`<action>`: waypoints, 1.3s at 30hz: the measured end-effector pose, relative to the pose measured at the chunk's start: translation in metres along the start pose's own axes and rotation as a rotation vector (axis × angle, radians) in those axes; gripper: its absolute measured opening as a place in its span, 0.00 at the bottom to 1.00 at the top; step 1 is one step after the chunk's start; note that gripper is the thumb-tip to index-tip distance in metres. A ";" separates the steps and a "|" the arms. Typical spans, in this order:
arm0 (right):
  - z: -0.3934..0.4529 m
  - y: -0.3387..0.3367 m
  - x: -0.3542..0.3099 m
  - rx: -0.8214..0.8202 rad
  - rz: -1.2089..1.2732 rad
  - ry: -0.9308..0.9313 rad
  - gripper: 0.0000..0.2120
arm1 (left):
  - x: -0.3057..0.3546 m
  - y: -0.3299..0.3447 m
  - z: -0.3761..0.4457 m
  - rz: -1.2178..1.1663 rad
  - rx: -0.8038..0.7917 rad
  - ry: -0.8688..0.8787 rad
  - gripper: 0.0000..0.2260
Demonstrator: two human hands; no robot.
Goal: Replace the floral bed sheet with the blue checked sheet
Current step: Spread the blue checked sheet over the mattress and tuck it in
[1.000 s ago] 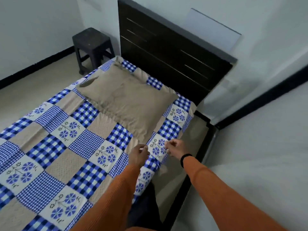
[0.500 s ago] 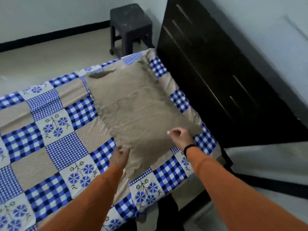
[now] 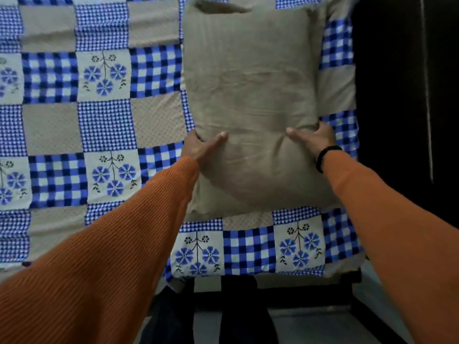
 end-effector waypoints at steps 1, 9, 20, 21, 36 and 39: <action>0.002 -0.004 -0.009 0.019 0.032 -0.032 0.37 | 0.009 0.000 -0.002 -0.022 -0.016 0.027 0.24; -0.071 0.004 -0.091 0.014 0.562 -0.176 0.09 | 0.124 -0.085 -0.051 0.127 0.080 0.383 0.17; -0.213 0.229 -0.217 -0.340 0.697 -0.286 0.12 | 0.106 -0.365 -0.076 0.213 0.477 0.402 0.14; -0.223 0.253 -0.225 -0.374 0.678 -0.294 0.11 | 0.101 -0.388 -0.074 0.250 0.494 0.399 0.13; -0.180 0.259 -0.084 -0.363 -0.105 -0.099 0.25 | 0.020 -0.273 -0.049 0.798 0.271 0.451 0.19; -0.160 0.199 -0.035 -0.272 -0.152 0.007 0.22 | 0.020 -0.181 -0.055 0.795 -0.002 0.583 0.19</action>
Point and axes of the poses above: each hand's wrist, its own z-axis towards the middle knuckle, its own y-axis out of the palm, x = y × z, the point moved 8 cm from there along z, towards the middle knuckle, and after that the axes turned 8 degrees about -z, right-handed, at the moved point
